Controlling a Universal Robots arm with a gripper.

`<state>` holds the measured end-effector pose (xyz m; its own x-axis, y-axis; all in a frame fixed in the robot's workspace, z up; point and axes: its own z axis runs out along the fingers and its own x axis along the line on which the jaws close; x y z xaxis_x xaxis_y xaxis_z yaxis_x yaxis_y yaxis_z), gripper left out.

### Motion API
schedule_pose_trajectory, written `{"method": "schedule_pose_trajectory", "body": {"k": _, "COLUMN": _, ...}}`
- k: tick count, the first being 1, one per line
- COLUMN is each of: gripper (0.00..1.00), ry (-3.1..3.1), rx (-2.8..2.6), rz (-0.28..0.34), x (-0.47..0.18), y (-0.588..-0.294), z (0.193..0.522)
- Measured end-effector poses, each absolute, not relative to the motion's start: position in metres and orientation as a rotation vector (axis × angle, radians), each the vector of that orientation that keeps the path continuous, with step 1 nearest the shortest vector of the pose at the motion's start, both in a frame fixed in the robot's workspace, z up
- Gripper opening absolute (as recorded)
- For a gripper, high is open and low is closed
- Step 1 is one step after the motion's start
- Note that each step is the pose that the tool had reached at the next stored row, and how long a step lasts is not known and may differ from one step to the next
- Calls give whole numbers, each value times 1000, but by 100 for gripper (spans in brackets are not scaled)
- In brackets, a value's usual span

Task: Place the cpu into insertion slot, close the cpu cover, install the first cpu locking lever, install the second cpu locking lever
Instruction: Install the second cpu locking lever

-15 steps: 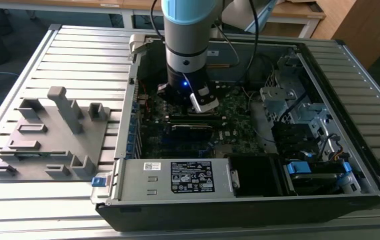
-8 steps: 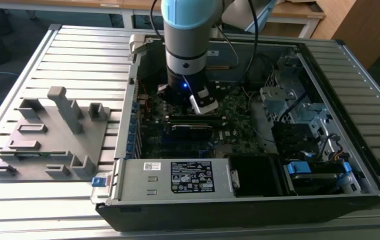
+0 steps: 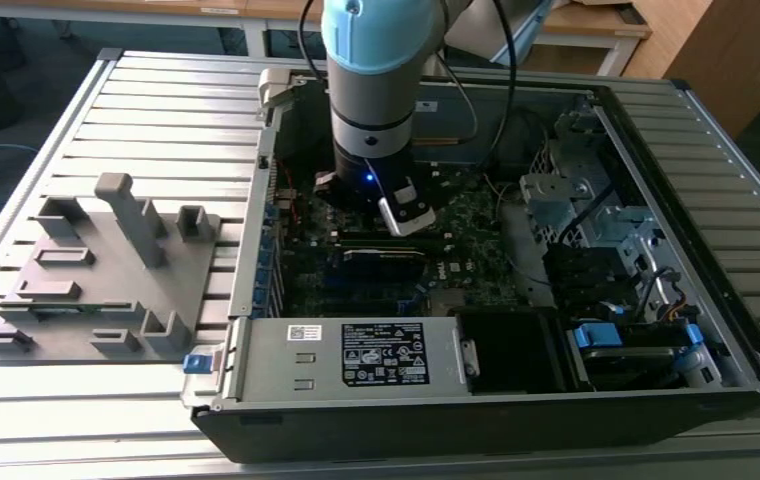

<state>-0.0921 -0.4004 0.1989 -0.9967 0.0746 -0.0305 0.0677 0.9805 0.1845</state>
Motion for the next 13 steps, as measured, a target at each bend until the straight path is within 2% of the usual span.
{"method": "schedule_pose_trajectory", "body": {"k": 13, "gripper": 10, "ry": 3082, "rx": 113, "rz": 367, "x": -94, "y": -407, "z": 196}}
